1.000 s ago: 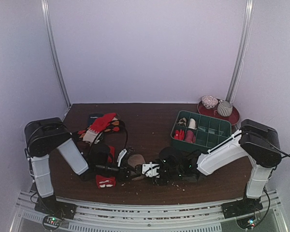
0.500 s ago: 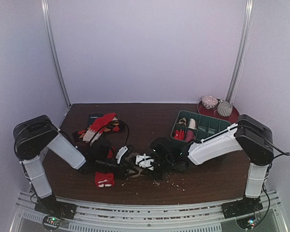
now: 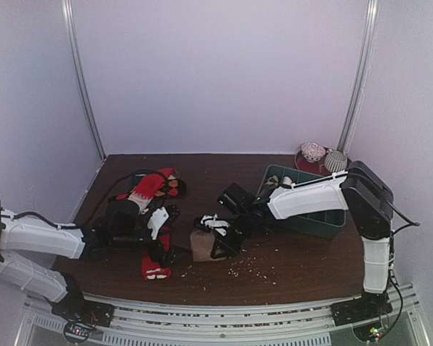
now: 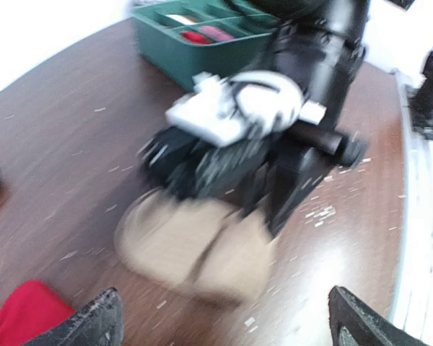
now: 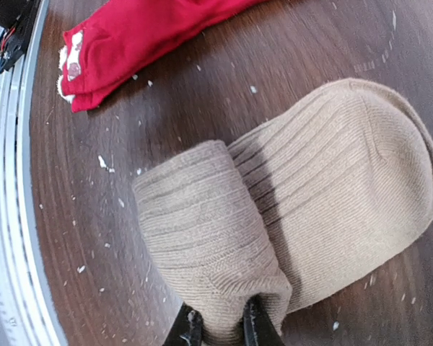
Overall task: Roll the socks
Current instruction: Roll a pair of socks at the center of the board.
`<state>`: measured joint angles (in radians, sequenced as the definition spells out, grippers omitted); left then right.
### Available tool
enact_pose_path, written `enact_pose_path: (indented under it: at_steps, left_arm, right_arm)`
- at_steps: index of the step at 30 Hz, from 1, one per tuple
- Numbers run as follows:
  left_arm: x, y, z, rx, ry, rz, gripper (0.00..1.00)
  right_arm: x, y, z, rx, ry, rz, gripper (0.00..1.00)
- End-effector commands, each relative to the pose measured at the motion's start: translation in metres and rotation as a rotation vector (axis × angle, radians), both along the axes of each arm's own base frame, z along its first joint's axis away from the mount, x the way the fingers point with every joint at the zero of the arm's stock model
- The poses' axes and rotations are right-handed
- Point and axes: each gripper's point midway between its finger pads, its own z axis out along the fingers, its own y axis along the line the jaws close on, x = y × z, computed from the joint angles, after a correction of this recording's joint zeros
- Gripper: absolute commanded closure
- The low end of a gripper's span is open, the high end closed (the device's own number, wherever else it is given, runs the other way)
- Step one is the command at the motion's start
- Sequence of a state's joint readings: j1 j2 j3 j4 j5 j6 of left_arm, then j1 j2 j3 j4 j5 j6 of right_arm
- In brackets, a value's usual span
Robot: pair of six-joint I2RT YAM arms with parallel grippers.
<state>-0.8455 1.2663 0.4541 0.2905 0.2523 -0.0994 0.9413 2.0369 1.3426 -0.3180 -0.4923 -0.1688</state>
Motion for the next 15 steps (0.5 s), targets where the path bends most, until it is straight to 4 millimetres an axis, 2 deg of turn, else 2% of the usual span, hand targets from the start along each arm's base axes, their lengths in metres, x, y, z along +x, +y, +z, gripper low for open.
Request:
enact_pose_path:
  at_steps: [1,3,5,9,10,12,13,15]
  left_arm:
    - [0.020,0.038,-0.006,0.081,-0.106,0.193,0.02]
    - [0.034,0.053,0.004,0.081,-0.151,0.311,0.02]
    - [0.041,0.061,0.025,0.033,-0.202,0.380,0.02]
    - [0.040,0.070,0.066,-0.143,-0.329,0.422,0.02]
    - [0.037,0.069,0.076,-0.194,-0.361,0.405,0.02]
    - [0.014,0.051,0.090,-0.256,-0.437,0.226,0.02]
    - [0.005,0.042,0.092,-0.275,-0.441,0.153,0.05]
    - [-0.004,0.027,0.083,-0.265,-0.403,0.055,0.20]
  right_arm:
    - [-0.052,-0.078,-0.054,-0.372,0.285,-0.079,0.94]
    - [-0.052,-0.080,-0.057,-0.383,0.290,-0.095,0.93]
    - [-0.055,-0.082,-0.061,-0.399,0.316,-0.103,0.94]
    - [-0.060,-0.082,-0.065,-0.421,0.362,-0.114,0.94]
    - [-0.060,-0.083,-0.066,-0.434,0.370,-0.115,0.94]
    - [-0.060,-0.085,-0.065,-0.467,0.380,-0.110,0.94]
    - [-0.060,-0.085,-0.065,-0.481,0.387,-0.107,0.94]
    - [-0.061,-0.087,-0.067,-0.512,0.401,-0.100,0.94]
